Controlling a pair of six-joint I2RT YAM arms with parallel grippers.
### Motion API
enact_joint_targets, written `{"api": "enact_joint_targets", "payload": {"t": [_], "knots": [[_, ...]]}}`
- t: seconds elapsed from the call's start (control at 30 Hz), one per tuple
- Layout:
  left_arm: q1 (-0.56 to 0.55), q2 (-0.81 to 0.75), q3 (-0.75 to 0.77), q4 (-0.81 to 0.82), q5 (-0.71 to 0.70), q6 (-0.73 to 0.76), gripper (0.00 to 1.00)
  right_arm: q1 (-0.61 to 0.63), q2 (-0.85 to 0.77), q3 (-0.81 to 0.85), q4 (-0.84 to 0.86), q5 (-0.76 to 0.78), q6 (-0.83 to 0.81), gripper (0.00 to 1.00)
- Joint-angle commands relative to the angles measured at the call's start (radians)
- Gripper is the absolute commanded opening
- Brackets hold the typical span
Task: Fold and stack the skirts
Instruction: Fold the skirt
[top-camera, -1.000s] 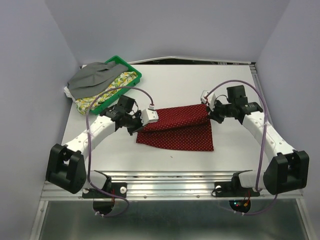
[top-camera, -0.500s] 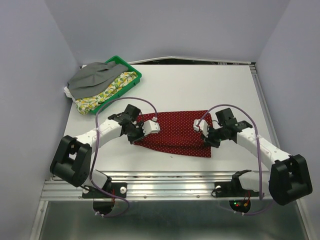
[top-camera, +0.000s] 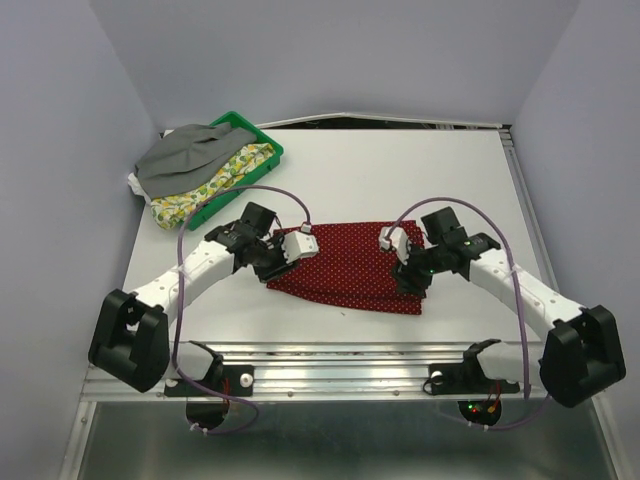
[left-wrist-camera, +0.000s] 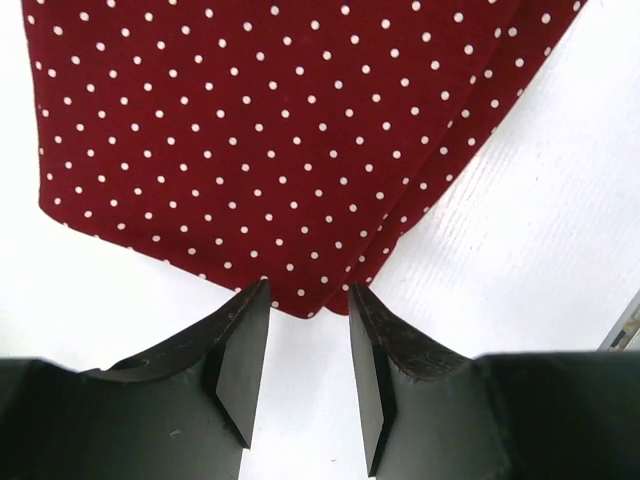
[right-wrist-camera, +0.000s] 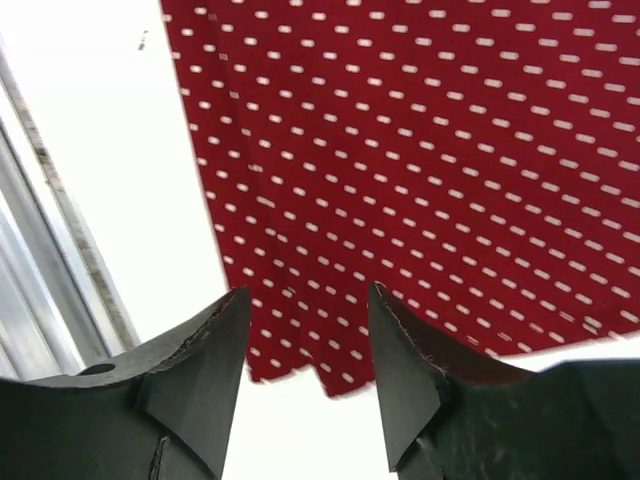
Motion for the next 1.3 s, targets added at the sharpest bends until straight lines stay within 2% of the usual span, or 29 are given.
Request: {"api": "enact_joint_targets", "payload": {"t": [0.0,0.23,0.37,0.5,0.7,0.83,0.97,1.0,1.1,1.27], "knots": [[-0.002,0.038,0.022,0.017,-0.016,-0.018,0.49,0.099,0.058,-0.02,0.055,0.068,0.097,0.54],[-0.001,0.058,0.016,0.065,0.001,-0.082,0.49,0.127,0.242,-0.055,0.201,0.327,0.079,0.41],[-0.001,0.032,-0.008,0.103,-0.005,-0.113,0.49,0.081,0.328,-0.04,0.295,0.381,-0.001,0.4],[-0.001,0.002,-0.034,0.133,-0.018,-0.125,0.49,0.006,0.416,0.048,0.318,0.383,-0.074,0.39],[-0.007,-0.005,-0.016,0.142,-0.018,-0.139,0.49,-0.08,0.532,0.307,0.327,0.381,-0.119,0.38],[-0.042,0.003,0.036,0.182,-0.045,-0.18,0.49,-0.099,0.491,0.434,0.278,0.284,-0.015,0.41],[-0.077,0.052,0.117,0.205,-0.08,-0.234,0.49,-0.099,0.36,0.421,0.205,0.228,-0.007,0.43],[-0.084,0.07,0.133,0.199,-0.077,-0.24,0.49,-0.099,0.348,0.421,0.203,0.232,-0.025,0.43],[-0.113,0.142,0.168,0.197,-0.074,-0.275,0.49,-0.109,0.336,0.347,0.206,0.263,-0.23,0.43],[-0.13,0.179,0.174,0.195,-0.021,-0.324,0.49,-0.145,0.386,0.299,0.255,0.243,-0.432,0.44]]}}
